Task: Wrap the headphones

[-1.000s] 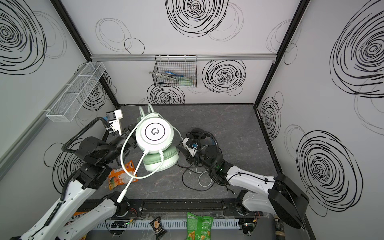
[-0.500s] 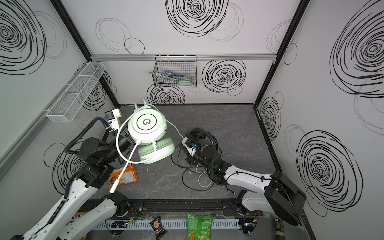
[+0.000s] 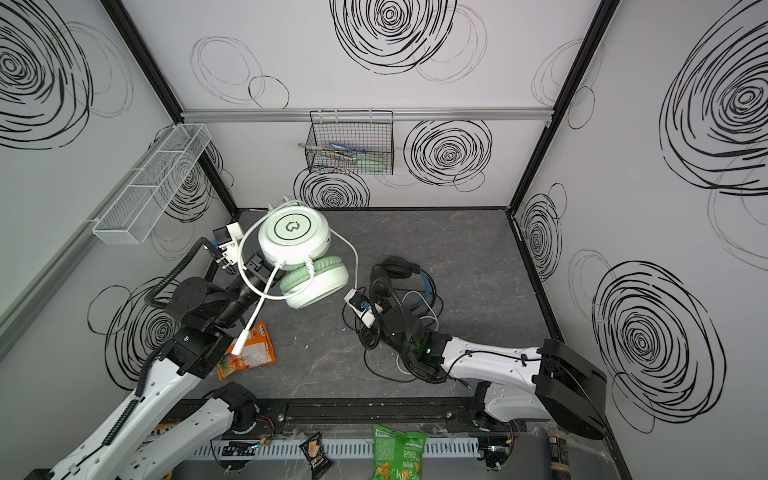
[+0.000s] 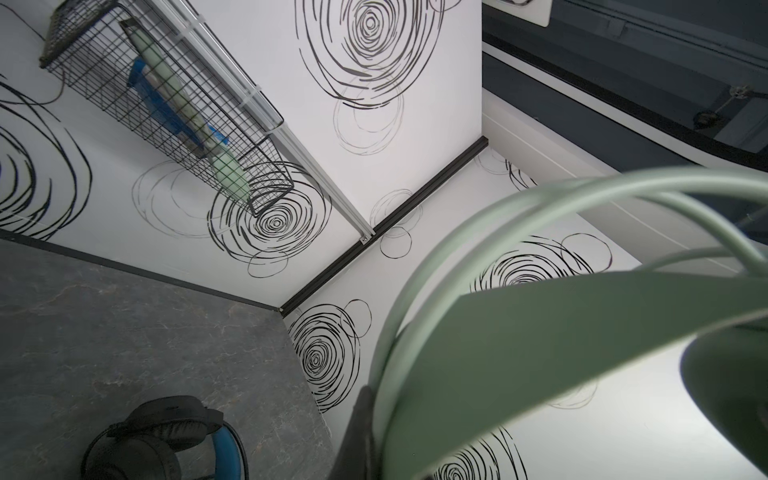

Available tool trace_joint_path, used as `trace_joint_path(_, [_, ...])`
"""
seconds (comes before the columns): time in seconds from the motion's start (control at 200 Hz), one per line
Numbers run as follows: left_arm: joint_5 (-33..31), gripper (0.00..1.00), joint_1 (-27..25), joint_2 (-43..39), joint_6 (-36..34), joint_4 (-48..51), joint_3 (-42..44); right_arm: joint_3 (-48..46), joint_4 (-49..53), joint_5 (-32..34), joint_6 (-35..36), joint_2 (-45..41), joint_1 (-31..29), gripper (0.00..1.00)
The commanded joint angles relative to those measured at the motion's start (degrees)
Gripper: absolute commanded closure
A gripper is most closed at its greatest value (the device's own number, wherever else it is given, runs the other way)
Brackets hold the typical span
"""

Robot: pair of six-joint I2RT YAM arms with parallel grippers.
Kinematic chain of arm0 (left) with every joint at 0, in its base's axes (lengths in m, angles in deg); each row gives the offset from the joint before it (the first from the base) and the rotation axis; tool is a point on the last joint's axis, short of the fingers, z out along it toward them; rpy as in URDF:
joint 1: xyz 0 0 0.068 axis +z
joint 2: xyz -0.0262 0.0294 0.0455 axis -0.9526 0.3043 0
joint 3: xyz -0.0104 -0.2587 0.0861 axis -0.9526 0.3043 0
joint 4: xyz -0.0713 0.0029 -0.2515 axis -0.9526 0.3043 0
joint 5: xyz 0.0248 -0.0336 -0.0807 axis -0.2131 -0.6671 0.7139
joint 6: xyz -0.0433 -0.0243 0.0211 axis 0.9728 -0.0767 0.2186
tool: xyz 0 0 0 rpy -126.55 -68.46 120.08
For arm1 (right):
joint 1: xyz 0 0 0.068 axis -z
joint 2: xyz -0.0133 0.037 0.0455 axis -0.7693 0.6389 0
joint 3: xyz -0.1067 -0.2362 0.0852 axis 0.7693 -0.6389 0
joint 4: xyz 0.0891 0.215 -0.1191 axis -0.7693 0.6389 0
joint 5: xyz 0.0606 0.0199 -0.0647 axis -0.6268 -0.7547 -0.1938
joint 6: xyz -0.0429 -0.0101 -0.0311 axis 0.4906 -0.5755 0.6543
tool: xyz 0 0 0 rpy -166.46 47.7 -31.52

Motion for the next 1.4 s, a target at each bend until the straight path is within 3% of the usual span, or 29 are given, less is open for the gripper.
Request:
trace_joint_path(0.0, [-7.23, 1.00, 0.57, -0.78, 0.43, -1.09, -0.51, 2.46, 5.95, 9.16, 0.64, 1.29, -4.32, 1.00])
trace_joint_path(0.13, [-14.53, 1.00, 0.83, -0.18, -2.61, 3.59, -0.33, 3.94, 10.85, 13.80, -0.39, 2.42, -9.03, 1.00])
trace_joint_path(0.46, [-25.82, 1.00, 0.75, 5.41, -7.51, 5.20, -0.51, 11.03, 20.69, 23.90, -2.31, 9.23, -17.77, 1.00])
trace_joint_path(0.645, [-35.75, 1.00, -0.98, 6.28, -17.11, 6.85, -1.03, 17.31, 27.76, 29.07, -2.39, 13.04, -22.10, 1.00])
trace_joint_path(1.016, [-51.33, 1.00, -5.72, 5.31, -37.67, 4.87, -0.96, 23.18, 36.58, 24.43, -4.38, 8.82, -23.70, 1.00])
trace_joint_path(1.396, [-65.59, 1.00, -15.57, 6.66, -60.02, -4.81, 1.59, 32.60, 47.30, 20.55, -4.01, 6.51, -22.57, 1.00])
